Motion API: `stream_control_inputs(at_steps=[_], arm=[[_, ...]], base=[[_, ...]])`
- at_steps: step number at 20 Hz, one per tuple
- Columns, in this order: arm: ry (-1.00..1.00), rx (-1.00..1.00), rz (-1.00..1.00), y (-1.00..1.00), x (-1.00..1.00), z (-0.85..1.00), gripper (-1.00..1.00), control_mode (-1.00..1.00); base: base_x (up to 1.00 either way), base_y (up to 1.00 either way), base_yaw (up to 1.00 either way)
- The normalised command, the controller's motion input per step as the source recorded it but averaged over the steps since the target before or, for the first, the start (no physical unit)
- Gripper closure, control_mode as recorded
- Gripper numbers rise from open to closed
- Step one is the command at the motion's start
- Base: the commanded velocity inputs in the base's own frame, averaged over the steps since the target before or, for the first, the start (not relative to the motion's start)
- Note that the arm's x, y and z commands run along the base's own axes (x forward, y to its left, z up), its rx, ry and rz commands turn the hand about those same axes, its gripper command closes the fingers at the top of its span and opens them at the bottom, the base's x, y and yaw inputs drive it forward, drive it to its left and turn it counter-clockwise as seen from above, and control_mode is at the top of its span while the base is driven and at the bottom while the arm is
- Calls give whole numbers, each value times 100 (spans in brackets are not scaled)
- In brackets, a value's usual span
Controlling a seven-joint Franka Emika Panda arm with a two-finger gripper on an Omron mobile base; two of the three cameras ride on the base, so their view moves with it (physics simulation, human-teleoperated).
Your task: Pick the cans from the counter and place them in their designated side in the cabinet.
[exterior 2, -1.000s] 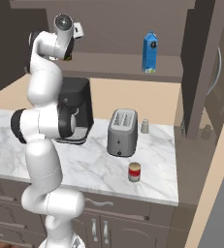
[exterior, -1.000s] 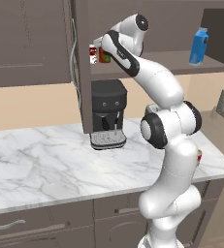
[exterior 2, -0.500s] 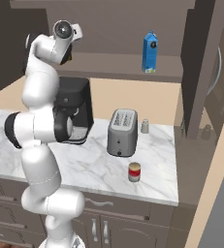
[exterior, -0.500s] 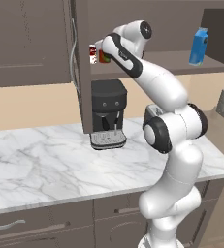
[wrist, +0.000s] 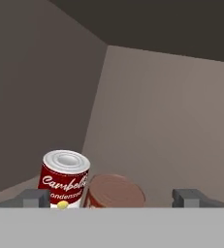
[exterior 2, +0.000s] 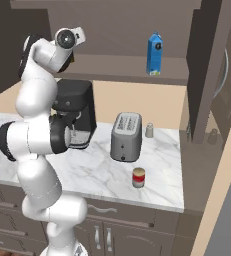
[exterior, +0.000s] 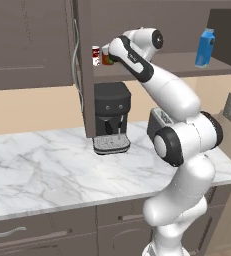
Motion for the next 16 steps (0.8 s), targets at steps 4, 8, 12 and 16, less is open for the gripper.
stream_control_inputs(at_steps=[4, 8, 12, 16], arm=[[-5, 0, 0, -17, -35, 0, -100, -100], [-4, 0, 0, -15, -41, 0, -100, -100], [-4, 0, 0, -15, -46, 0, -100, -100], [-3, 0, 0, -12, -49, 0, -100, -100]], base=[[0, 0, 0], [0, 0, 0], [0, 0, 0], [0, 0, 0]])
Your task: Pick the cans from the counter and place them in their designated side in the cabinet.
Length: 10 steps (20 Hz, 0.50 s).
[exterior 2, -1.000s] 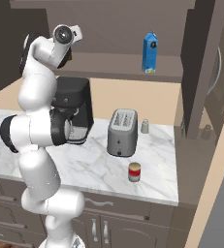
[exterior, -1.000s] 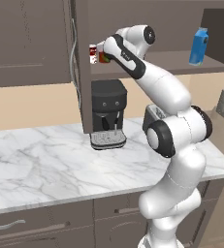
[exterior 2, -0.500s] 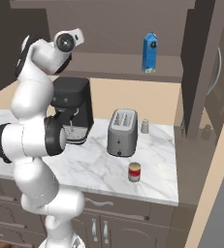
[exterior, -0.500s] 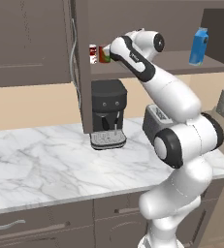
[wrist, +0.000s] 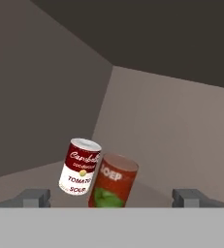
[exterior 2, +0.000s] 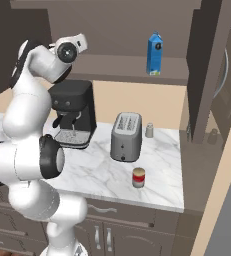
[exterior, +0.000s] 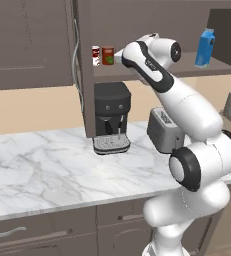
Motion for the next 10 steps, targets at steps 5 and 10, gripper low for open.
stream_control_inputs(at_steps=[5, 10], arm=[[0, 0, 0, -12, -49, -2, -100, -100], [0, -1, 0, -14, -49, -4, -100, -100]], base=[[0, 0, 0], [0, 0, 0]])
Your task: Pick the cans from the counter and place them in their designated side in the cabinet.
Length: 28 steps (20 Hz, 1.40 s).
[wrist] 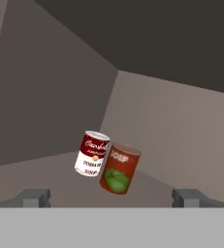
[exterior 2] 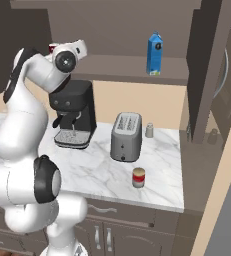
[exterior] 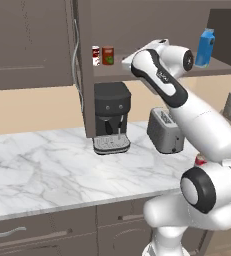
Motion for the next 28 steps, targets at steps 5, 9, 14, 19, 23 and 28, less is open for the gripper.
stream_control_inputs(at_steps=[5, 9, 14, 19, 23, 28], arm=[[1, -2, 0, -14, -50, -4, -100, -100], [5, -4, 0, -8, -47, -5, -100, -100], [16, -5, 0, -6, -39, -6, -100, -100], [17, -9, 0, -10, -46, -9, -100, -100], [15, -8, 0, -11, -46, -15, -100, -100], [8, -7, -1, -16, -47, -16, -100, -100]], base=[[0, 0, 0], [0, 0, 0], [0, 0, 0], [0, 0, 0], [0, 0, 0], [0, 0, 0]])
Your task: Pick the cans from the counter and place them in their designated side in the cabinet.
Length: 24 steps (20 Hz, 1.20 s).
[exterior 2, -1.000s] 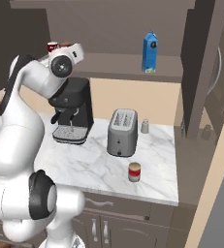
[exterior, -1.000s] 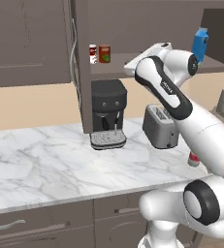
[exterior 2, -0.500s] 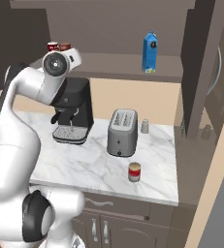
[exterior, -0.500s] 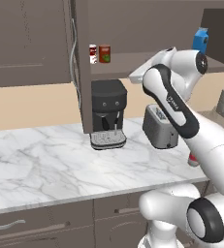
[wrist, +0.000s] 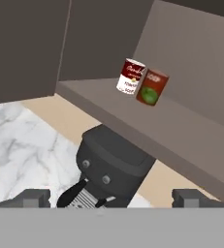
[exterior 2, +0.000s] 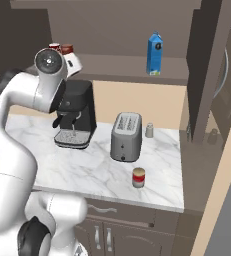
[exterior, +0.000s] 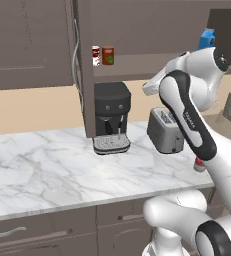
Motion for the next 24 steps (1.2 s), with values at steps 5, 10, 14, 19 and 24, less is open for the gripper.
stream_control_inputs(at_steps=[5, 10, 14, 19, 24], arm=[[4, -9, -4, -14, -41, -16, -100, -100], [1, -9, -9, -14, -34, -16, -100, -100], [1, -10, -14, -10, -20, -12, -100, -100], [3, -10, -15, -15, -10, -14, -100, -100], [3, -7, -13, -19, -7, -11, -100, -100]], base=[[0, 0, 0], [0, 0, 0], [0, 0, 0], [0, 0, 0], [0, 0, 0]])
